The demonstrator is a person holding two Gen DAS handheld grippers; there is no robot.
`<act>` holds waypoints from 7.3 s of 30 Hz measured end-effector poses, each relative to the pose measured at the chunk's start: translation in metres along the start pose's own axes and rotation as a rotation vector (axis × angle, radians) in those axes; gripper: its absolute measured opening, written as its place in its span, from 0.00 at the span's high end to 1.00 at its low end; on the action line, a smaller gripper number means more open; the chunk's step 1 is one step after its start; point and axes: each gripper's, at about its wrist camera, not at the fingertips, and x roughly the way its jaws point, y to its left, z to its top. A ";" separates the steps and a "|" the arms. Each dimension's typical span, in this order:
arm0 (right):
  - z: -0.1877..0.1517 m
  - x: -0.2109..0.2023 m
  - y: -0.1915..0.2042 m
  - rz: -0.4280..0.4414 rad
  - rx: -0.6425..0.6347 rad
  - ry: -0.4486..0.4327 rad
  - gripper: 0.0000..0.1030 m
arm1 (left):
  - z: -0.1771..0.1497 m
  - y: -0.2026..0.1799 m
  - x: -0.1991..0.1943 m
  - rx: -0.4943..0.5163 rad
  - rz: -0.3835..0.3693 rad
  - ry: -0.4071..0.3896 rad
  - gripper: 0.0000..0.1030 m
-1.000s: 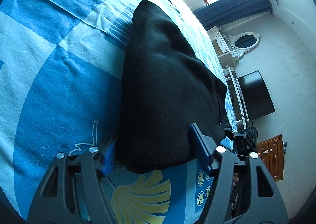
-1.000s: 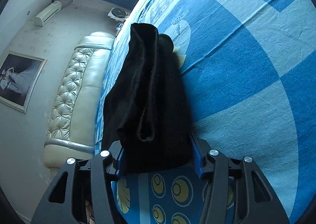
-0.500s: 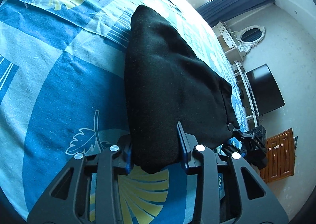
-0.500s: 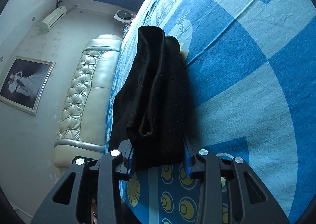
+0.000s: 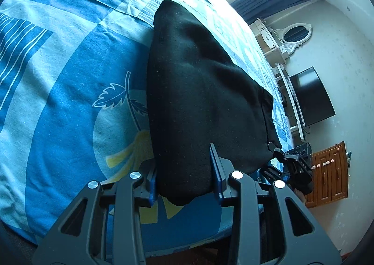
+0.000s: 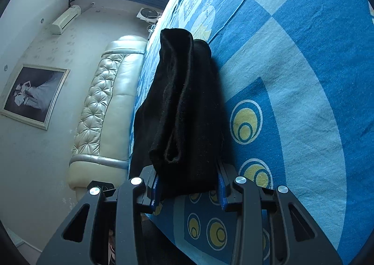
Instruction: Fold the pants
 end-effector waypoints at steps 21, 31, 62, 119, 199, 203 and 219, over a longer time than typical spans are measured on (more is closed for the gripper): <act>0.000 0.002 0.003 -0.012 -0.010 0.013 0.63 | -0.006 -0.006 0.000 0.029 0.038 -0.034 0.66; 0.000 0.005 0.004 -0.026 -0.008 0.018 0.63 | -0.013 -0.007 -0.001 0.047 0.052 -0.055 0.66; -0.004 -0.001 0.000 -0.020 0.008 0.029 0.63 | -0.020 -0.006 -0.007 0.076 0.073 -0.055 0.65; -0.025 -0.038 0.000 -0.060 0.002 0.032 0.40 | -0.036 -0.018 -0.004 0.143 0.206 -0.077 0.12; -0.086 -0.024 0.069 -0.674 -0.514 -0.081 0.20 | -0.087 -0.112 -0.026 0.379 0.572 -0.283 0.04; -0.087 -0.022 0.069 -0.674 -0.516 -0.073 0.19 | -0.087 -0.112 -0.026 0.378 0.572 -0.285 0.04; -0.090 -0.018 0.068 -0.666 -0.509 -0.054 0.19 | -0.084 -0.109 -0.027 0.354 0.588 -0.273 0.04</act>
